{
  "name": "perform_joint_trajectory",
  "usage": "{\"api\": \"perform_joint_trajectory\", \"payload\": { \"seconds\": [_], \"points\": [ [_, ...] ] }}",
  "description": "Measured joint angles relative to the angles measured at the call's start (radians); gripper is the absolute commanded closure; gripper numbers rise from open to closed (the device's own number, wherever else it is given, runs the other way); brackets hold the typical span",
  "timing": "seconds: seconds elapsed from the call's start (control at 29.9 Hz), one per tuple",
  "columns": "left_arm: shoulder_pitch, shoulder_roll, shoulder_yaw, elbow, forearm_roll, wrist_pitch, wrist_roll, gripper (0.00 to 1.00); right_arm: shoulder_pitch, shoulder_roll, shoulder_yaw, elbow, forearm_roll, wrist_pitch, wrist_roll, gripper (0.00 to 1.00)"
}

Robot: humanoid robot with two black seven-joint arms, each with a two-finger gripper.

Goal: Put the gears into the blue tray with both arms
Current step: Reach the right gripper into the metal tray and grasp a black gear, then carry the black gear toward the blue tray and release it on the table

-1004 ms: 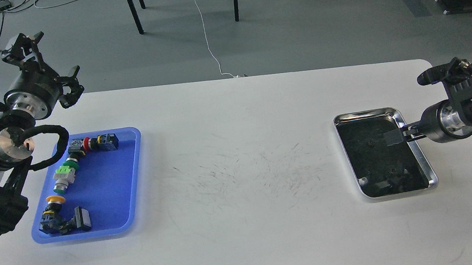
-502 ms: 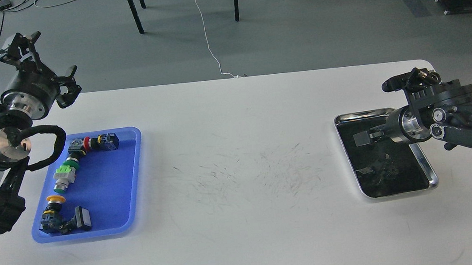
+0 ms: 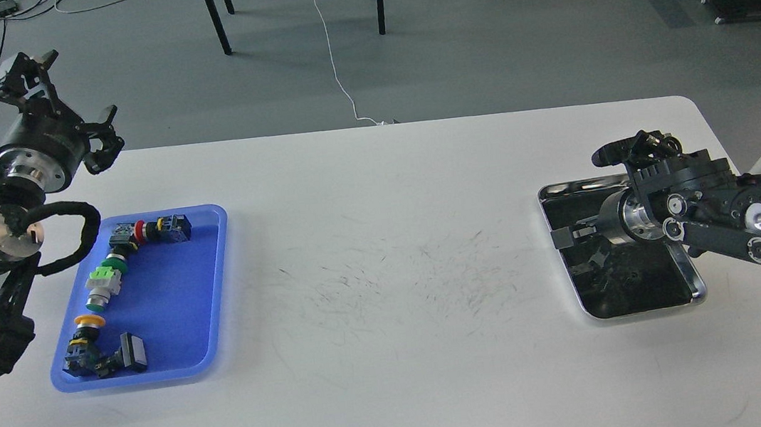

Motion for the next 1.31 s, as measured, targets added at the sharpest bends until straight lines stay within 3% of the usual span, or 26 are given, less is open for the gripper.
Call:
{"api": "perform_joint_trajectory", "payload": {
  "seconds": [0.2, 0.33, 0.4, 0.6, 0.97, 1.17, 1.31],
  "points": [
    [0.001, 0.0, 0.0, 0.0, 0.0, 0.001, 0.0, 0.02, 0.0, -0.005, -0.003, 0.002, -0.002, 0.004, 0.015, 0.59],
    [0.002, 0.0, 0.001, 0.001, 0.001, 0.001, 0.0, 0.02, 0.005, -0.012, -0.028, 0.003, -0.003, 0.006, 0.019, 0.64],
    [0.003, 0.003, 0.001, 0.001, 0.001, 0.002, 0.0, 0.02, 0.008, -0.017, -0.038, 0.003, -0.003, 0.007, 0.024, 0.76],
    [0.003, 0.007, 0.001, 0.001, 0.0, 0.002, 0.0, 0.02, 0.025, -0.027, -0.041, 0.005, -0.003, 0.008, 0.03, 0.95],
    [0.003, 0.012, 0.001, 0.0, 0.0, 0.002, 0.0, 0.02, 0.179, -0.094, -0.032, 0.075, 0.058, 0.006, 0.03, 0.98],
    [0.003, 0.012, 0.001, 0.0, 0.0, 0.002, 0.0, 0.02, 0.306, -0.092, -0.023, 0.188, 0.298, 0.002, 0.03, 0.98],
    [0.003, 0.01, 0.0, 0.0, 0.0, 0.002, 0.0, 0.02, 0.356, -0.009, -0.021, 0.206, 0.481, 0.001, 0.03, 0.98]
  ]
}}
